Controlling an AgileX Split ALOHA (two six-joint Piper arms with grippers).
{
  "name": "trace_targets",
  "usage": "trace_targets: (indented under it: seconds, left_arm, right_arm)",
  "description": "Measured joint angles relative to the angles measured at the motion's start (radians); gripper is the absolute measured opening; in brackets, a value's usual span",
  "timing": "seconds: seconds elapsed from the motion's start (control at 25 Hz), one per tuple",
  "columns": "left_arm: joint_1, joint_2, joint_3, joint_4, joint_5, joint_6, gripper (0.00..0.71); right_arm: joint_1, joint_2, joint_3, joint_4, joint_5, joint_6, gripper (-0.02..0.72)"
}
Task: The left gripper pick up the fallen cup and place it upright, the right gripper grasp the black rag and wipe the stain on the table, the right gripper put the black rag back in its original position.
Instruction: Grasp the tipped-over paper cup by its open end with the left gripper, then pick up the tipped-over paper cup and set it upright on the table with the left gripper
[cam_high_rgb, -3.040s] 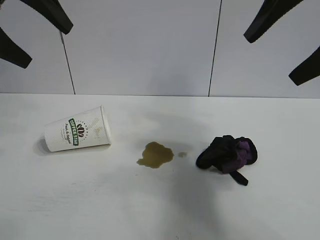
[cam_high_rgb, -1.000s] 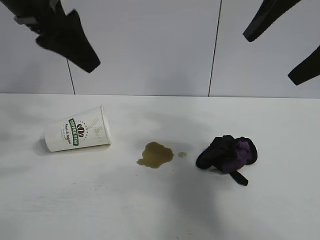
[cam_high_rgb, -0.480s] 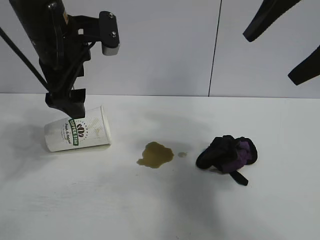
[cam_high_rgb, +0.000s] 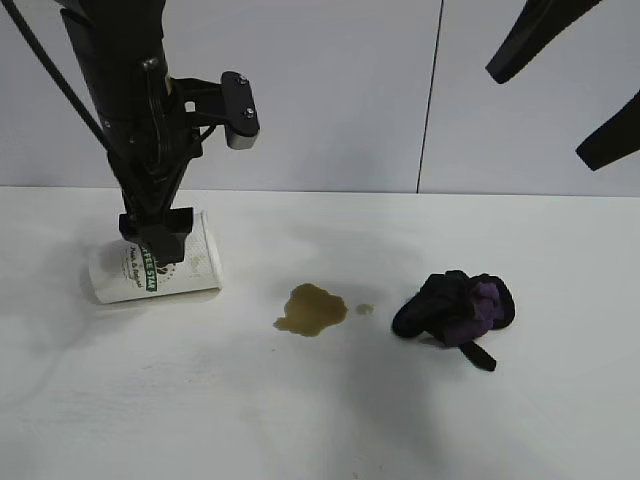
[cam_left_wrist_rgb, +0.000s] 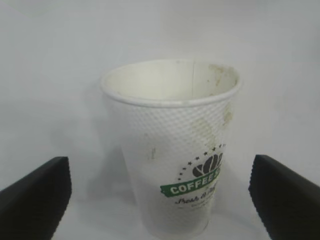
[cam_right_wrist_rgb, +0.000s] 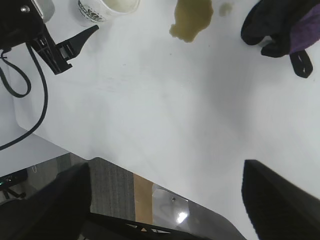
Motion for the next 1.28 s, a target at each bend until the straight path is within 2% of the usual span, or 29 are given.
trace_targets:
  seconds: [0.56, 0.84, 1.0, 1.28]
  left_arm:
    - [0.000, 0.150, -0.085, -0.001, 0.005, -0.001, 0.696]
    - [0.000, 0.164, -0.097, -0.001, -0.044, -0.027, 0.692]
    - [0.000, 0.165, -0.131, -0.003, -0.016, -0.068, 0.580]
    - [0.000, 0.156, -0.204, -0.074, 0.077, -0.078, 0.551]
  right_arm:
    - [0.000, 0.000, 0.000, 0.000, 0.001, 0.000, 0.567]
    - [0.000, 0.000, 0.000, 0.000, 0.001, 0.000, 0.566]
    - [0.000, 0.000, 0.000, 0.000, 0.001, 0.000, 0.566]
    - [0.000, 0.000, 0.000, 0.000, 0.001, 0.000, 0.566]
